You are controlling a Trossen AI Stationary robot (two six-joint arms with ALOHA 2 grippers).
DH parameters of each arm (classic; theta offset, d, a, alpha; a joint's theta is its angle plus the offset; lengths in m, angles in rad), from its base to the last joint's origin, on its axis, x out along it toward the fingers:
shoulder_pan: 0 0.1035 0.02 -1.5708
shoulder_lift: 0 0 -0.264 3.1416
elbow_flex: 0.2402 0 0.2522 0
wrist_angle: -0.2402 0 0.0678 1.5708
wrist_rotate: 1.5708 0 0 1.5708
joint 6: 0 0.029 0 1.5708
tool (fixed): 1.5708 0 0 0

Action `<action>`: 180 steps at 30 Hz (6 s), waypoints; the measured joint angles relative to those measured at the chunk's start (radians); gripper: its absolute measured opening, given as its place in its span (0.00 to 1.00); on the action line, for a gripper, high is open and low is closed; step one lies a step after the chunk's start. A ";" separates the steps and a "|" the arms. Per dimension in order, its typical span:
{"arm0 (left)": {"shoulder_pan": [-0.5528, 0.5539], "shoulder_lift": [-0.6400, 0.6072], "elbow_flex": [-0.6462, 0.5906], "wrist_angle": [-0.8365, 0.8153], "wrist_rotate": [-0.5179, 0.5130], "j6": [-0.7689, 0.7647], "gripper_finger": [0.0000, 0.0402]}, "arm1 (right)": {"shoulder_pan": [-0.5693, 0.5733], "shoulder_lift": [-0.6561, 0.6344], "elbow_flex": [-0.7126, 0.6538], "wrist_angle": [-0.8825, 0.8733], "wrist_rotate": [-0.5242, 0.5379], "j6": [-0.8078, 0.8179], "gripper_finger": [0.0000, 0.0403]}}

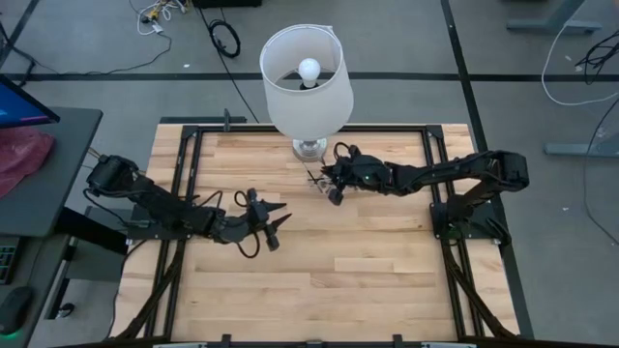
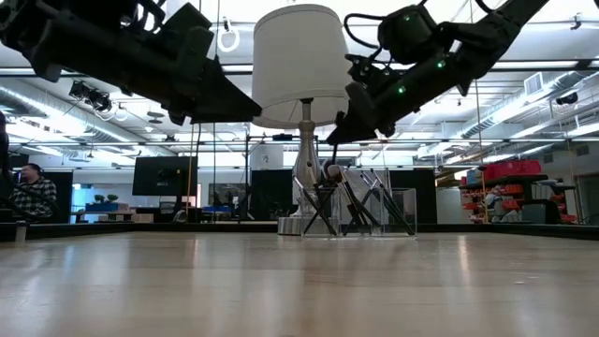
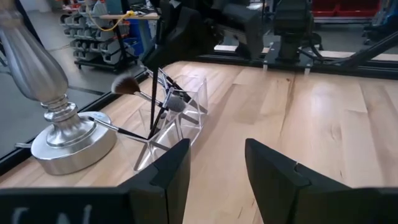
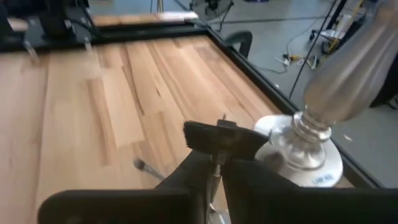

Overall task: Put items in baskets/containers
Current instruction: Put the black brow brush into the transparent organizer, then return to Home Position

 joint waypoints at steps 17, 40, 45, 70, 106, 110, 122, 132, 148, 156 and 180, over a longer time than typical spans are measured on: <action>0.012 0.000 0.000 0.001 0.020 0.002 0.39 | 0.017 -0.005 0.000 0.001 0.007 -0.006 0.38; -0.158 -0.895 -0.146 -0.586 0.031 0.085 0.36 | 0.366 -0.876 -0.162 -0.422 0.007 -0.061 0.22; -0.091 -0.943 -0.446 -0.012 0.328 0.271 0.35 | 0.351 -0.967 -0.415 -0.178 0.006 -0.118 0.21; 0.286 -1.222 -0.439 -0.314 0.473 0.243 0.34 | 0.321 -1.506 -0.615 -0.394 -0.007 -0.131 0.22; 0.287 -1.212 -0.439 -0.512 0.420 0.081 0.34 | 0.321 -1.504 -0.755 -0.271 -0.020 -0.006 0.22; 0.287 -1.212 -0.439 -0.512 0.420 0.080 0.34 | 0.321 -1.504 -0.755 -0.271 -0.020 -0.006 0.22; 0.287 -1.212 -0.439 -0.511 0.420 0.079 0.34 | 0.321 -1.504 -0.754 -0.271 -0.020 -0.007 0.22; 0.287 -1.212 -0.439 -0.511 0.420 0.079 0.34 | 0.321 -1.504 -0.754 -0.271 -0.020 -0.007 0.22; 0.287 -1.212 -0.439 -0.511 0.420 0.079 0.34 | 0.321 -1.504 -0.754 -0.271 -0.020 -0.007 0.22; 0.287 -1.212 -0.439 -0.511 0.420 0.079 0.34 | 0.321 -1.504 -0.754 -0.271 -0.020 -0.007 0.22; 0.287 -1.212 -0.439 -0.511 0.420 0.079 0.34 | 0.321 -1.504 -0.754 -0.271 -0.020 -0.007 0.22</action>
